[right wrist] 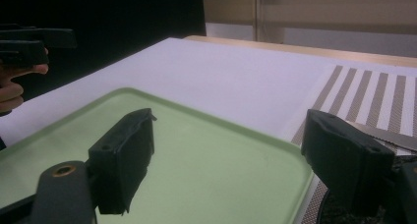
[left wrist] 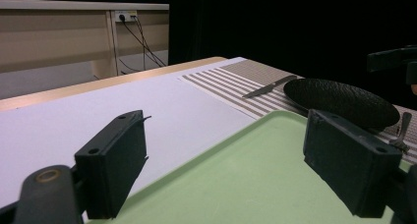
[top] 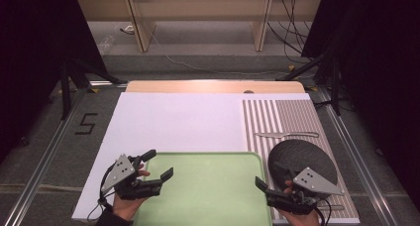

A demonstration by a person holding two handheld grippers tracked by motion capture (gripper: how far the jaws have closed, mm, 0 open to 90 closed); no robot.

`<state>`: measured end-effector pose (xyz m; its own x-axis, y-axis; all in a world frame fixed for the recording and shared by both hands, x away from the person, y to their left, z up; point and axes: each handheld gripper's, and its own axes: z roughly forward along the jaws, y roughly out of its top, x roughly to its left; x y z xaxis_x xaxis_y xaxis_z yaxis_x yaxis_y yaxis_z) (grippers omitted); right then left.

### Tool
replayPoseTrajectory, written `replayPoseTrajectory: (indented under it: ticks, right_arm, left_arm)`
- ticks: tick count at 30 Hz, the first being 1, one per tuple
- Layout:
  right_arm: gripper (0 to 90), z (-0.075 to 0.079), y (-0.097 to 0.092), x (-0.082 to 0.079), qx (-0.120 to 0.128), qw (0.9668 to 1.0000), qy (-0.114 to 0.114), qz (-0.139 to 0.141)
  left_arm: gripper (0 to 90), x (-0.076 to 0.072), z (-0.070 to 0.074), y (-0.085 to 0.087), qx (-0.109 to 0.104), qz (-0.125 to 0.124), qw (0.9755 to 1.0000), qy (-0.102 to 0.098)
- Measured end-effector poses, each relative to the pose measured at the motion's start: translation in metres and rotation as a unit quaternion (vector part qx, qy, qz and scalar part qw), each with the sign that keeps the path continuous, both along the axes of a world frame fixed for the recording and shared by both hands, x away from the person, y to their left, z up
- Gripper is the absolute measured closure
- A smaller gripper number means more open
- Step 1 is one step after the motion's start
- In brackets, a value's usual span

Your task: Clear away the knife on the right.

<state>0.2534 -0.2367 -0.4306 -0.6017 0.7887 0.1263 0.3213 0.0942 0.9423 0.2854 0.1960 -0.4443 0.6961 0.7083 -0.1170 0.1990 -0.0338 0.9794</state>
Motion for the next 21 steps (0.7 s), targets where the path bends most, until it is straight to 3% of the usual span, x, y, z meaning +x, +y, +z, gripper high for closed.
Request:
replayPoseTrajectory:
  ticks: [21]
  right_arm:
    - [20.7, 0.0045, -0.0066, 0.0035, 0.005, 0.9999, -0.004, -0.012]
  left_arm:
    - [16.2, 0.0000, -0.0001, 0.0000, -0.001, 0.001, 1.0000, -0.002]
